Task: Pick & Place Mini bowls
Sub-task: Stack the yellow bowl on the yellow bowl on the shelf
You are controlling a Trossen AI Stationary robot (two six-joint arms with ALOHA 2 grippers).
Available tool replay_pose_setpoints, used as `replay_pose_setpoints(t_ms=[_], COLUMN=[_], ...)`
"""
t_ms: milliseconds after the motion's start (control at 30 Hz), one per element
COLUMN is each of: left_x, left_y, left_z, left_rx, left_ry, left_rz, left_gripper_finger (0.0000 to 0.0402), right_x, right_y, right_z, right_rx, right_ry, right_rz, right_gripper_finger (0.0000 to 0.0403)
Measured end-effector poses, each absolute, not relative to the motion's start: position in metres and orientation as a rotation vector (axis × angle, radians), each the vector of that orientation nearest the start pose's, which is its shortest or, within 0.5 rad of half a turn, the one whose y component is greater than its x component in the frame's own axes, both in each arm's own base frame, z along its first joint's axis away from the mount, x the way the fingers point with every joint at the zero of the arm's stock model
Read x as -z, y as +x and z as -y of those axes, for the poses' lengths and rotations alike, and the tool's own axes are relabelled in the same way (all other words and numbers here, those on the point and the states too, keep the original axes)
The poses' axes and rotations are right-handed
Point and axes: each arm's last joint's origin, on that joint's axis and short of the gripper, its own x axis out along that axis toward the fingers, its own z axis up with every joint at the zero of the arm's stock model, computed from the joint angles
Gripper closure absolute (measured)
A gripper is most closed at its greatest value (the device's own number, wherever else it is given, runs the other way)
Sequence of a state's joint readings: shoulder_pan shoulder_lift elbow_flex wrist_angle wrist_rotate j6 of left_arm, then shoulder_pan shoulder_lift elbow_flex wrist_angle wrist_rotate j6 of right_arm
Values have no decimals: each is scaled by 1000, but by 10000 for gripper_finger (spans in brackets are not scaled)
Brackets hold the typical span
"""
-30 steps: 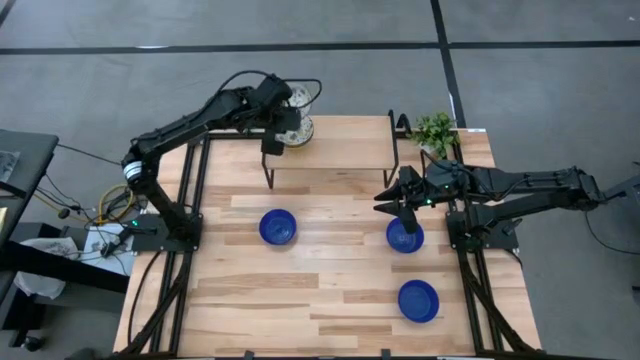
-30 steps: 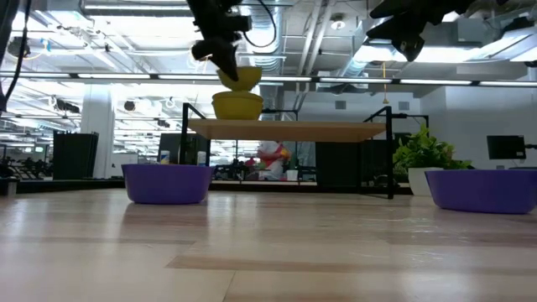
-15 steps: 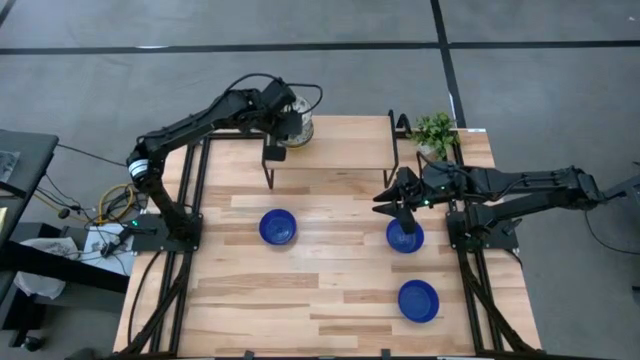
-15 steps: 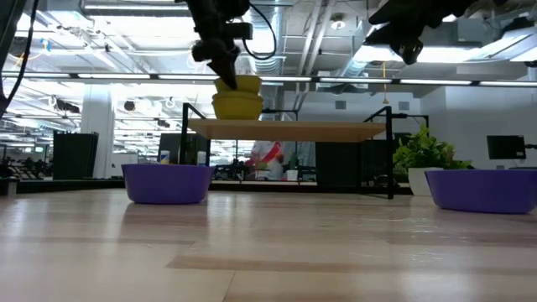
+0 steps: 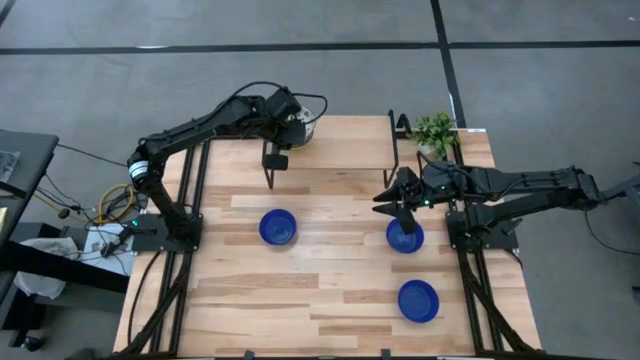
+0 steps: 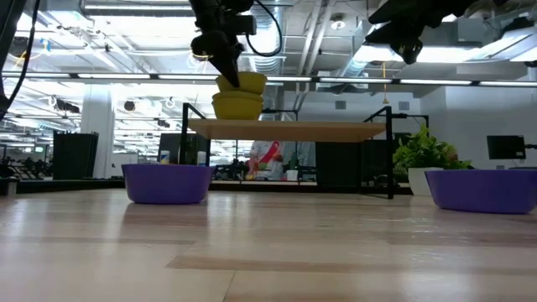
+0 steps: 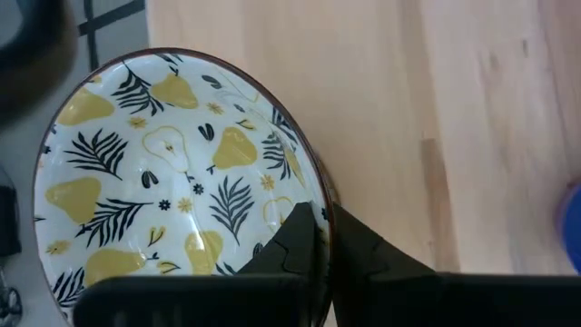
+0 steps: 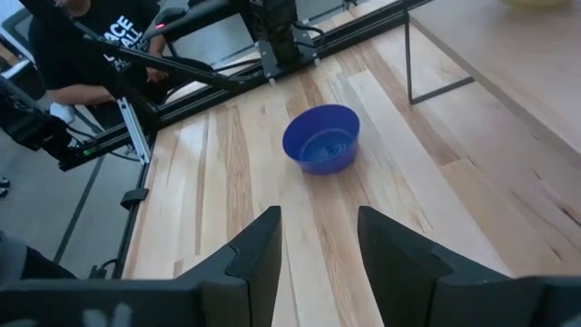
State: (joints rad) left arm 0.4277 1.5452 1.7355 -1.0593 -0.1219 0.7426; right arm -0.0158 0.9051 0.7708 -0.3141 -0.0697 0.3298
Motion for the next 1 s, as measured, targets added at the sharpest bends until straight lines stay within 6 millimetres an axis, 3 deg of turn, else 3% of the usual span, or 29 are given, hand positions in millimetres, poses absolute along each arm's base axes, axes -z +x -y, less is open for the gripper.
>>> replay_pose_setpoints(t_ms=[567, 1000], left_x=[-398, -382], left_y=[275, 279], left_z=[-130, -132], left_rx=[-188, -186], left_ry=[502, 500], left_rz=[-1016, -1037], left_gripper_finger=[391, 391], right_x=[-296, -296], right_y=[195, 195], right_z=[1, 1], right_rx=[21, 22], right_ry=[345, 345], right_rz=[-454, -453], right_gripper_finger=[268, 268])
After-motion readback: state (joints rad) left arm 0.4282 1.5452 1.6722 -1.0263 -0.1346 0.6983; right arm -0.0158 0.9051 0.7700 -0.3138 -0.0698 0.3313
